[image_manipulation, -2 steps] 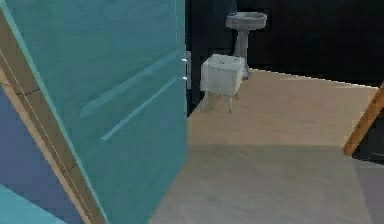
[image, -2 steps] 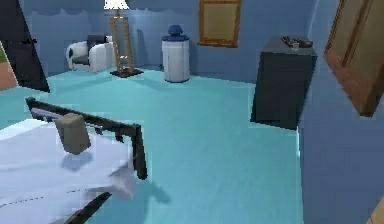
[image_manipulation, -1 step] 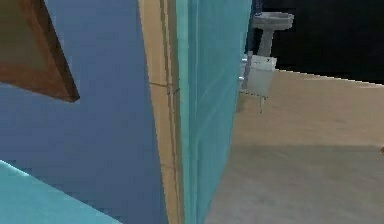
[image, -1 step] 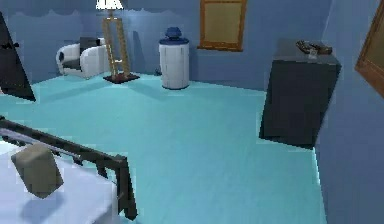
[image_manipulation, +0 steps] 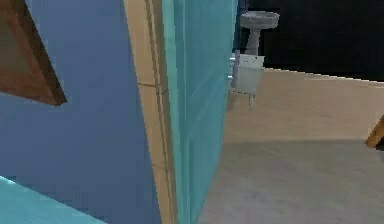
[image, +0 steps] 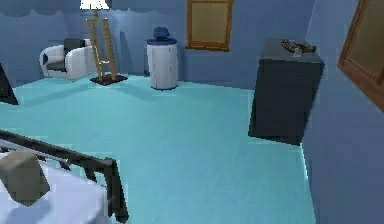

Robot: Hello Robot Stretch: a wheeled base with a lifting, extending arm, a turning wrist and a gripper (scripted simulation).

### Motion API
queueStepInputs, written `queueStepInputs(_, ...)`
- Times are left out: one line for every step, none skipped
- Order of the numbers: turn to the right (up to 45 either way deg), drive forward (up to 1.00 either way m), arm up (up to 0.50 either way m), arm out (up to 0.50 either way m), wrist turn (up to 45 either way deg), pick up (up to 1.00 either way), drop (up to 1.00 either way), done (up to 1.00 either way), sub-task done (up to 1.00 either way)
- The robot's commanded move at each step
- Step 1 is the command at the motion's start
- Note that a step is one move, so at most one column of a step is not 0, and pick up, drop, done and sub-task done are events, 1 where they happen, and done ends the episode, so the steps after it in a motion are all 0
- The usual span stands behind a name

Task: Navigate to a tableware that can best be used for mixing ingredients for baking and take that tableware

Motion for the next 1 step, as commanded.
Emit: queueStepInputs(0.0,0.85,0.00,0.00,0.0,0.00,0.00,0.00,0.00)
